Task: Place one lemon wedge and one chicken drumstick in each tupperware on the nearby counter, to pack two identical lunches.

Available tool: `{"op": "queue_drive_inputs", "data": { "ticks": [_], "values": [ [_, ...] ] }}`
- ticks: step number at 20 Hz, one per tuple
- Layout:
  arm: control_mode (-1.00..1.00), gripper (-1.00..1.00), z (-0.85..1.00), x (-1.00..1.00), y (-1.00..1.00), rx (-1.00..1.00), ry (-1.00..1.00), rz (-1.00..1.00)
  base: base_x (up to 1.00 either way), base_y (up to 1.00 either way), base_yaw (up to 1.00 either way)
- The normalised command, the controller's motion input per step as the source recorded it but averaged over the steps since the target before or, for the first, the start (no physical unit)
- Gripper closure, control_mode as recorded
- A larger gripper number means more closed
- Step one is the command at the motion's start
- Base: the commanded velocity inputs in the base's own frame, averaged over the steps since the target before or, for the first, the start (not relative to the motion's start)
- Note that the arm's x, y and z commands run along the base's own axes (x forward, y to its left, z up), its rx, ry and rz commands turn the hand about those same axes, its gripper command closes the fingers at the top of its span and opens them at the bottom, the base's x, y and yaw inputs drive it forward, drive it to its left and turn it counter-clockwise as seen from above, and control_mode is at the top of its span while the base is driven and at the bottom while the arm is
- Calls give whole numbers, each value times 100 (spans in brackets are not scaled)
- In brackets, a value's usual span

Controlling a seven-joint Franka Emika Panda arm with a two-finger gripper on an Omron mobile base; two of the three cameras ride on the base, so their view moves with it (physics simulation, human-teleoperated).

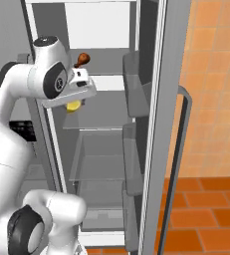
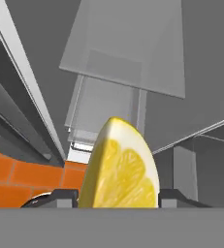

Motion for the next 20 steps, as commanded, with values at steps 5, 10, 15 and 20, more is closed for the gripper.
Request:
{"op": "queue_drive_inputs", "data": {
  "ticks": [5,10,15,20],
  "values": [
    [-100,100,-100,-100,3,4,-11,-24,0,0,0],
    [-100,100,-41,-81,15,5,10,-23,0,0,0],
    [-100,100,49,-86,0,5,31,-13,0,0,0],
    [-100,100,16,-53,-1,11,6,0,0,0,0]
  ]
}}
